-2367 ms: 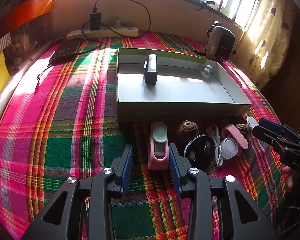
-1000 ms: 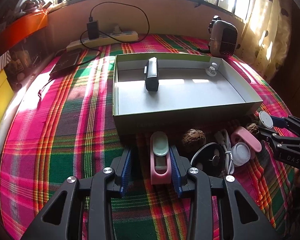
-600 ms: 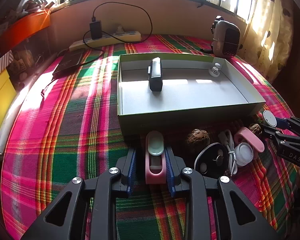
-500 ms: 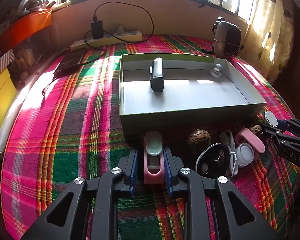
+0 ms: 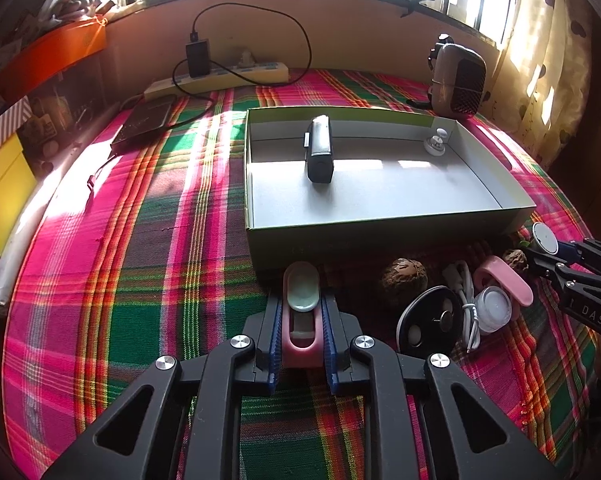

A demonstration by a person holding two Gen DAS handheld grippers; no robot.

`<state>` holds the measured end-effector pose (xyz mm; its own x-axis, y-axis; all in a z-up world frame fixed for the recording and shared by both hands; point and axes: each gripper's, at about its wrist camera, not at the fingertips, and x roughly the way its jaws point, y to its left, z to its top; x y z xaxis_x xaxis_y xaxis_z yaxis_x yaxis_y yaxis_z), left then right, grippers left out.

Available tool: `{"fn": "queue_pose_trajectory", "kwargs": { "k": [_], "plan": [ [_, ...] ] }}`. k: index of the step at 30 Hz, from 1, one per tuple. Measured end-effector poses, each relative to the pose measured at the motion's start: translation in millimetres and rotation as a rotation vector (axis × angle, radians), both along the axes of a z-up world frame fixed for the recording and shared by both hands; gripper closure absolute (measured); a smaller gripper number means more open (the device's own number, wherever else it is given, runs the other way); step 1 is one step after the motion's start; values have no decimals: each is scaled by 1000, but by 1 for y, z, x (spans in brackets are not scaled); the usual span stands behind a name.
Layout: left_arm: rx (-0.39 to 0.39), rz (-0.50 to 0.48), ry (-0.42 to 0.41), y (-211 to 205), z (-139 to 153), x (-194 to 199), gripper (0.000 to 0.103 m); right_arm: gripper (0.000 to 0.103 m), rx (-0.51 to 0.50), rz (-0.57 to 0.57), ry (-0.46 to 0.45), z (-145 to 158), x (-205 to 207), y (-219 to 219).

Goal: Organize objects
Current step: 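Lift the pink holder and green cup and carry both over the box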

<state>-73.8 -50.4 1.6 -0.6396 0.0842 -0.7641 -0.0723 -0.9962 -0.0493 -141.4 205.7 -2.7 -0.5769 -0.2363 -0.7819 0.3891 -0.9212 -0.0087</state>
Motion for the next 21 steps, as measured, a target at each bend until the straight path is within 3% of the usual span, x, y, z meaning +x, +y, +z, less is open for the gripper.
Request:
{"fn": "queue_pose_trajectory", "kwargs": {
  "k": [21],
  "plan": [
    [2,-4,-3,1,3,2,87,68,-11,-5,9,2,2,1]
  ]
}}
